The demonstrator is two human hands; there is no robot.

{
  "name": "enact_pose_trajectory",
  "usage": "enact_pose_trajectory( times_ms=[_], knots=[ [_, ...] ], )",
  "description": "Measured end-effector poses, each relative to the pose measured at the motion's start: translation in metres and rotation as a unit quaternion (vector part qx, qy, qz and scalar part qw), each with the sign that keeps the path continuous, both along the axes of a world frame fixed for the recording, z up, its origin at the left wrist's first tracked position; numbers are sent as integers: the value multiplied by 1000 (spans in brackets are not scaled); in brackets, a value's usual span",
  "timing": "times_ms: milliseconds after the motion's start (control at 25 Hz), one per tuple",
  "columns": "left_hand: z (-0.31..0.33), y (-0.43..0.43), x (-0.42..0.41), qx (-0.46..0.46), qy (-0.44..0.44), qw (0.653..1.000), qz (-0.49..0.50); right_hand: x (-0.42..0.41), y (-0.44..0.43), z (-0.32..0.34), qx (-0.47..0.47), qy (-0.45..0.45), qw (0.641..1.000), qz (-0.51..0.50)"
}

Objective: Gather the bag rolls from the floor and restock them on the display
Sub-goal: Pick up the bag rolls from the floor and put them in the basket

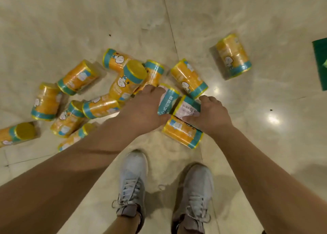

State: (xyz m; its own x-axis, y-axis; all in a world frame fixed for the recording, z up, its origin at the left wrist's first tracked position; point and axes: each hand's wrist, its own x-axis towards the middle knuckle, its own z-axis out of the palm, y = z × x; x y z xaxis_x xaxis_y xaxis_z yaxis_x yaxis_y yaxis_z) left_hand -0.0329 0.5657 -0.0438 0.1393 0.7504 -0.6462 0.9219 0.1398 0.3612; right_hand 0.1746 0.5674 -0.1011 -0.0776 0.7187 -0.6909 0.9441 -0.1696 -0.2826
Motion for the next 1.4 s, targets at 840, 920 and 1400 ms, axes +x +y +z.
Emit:
enact_pose_trajectory(
  times_ms=[840, 920, 1400],
  knots=[
    [-42, 45, 52, -74, 234, 961, -129, 55, 12, 60, 124, 179, 971, -95],
    [-3, 33, 31, -22, 171, 982, -79, 53, 12, 90, 127, 180, 970, -105],
    [496, 46, -63, 221, -91, 963, 129, -5, 82, 544, 231, 223, 947, 0]
  ],
)
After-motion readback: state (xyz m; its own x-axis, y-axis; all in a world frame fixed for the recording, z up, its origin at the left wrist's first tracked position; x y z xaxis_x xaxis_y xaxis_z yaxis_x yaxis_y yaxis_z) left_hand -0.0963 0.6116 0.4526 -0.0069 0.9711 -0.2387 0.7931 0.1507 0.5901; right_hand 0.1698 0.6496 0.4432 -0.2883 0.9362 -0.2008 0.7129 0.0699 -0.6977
